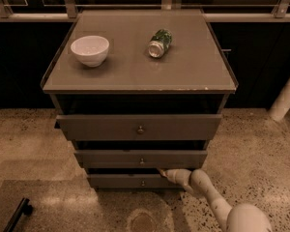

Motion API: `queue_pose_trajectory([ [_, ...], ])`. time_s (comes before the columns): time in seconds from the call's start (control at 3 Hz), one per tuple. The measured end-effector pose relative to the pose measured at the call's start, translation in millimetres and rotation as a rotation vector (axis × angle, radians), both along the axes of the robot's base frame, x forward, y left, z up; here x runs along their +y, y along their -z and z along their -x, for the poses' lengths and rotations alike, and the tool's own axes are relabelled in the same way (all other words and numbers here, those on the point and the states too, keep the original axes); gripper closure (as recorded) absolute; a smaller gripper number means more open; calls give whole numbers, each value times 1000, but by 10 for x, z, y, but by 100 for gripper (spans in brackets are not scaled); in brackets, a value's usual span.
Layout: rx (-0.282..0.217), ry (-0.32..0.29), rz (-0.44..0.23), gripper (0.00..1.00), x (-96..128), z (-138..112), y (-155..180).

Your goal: Open bottom drawer

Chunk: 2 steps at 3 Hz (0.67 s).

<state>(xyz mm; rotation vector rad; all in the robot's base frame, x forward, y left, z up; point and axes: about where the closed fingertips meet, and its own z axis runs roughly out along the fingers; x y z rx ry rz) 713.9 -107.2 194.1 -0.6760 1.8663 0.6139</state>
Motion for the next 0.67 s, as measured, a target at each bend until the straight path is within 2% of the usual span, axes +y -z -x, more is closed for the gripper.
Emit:
queue_pose_trajectory([
  [0.67,164,-122,62,100,6,366,33],
])
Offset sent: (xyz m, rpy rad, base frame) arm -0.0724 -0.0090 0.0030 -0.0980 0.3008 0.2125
